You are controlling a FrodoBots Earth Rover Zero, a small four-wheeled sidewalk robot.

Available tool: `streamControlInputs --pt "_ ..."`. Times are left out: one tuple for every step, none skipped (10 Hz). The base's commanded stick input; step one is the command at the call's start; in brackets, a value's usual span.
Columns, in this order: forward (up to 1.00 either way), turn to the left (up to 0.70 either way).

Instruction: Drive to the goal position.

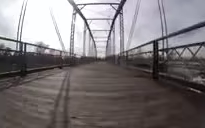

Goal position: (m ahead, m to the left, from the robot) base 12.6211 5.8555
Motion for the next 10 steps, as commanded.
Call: streamControlInputs --pt "1.0 0.0" --pt "1.0 0.0" --pt "1.0 0.0" --pt "1.0 0.0" --pt "1.0 0.0" --pt "1.0 0.0" --pt "1.0 0.0" --pt "1.0 0.0" --pt "1.0 0.0" --pt "1.0 0.0"
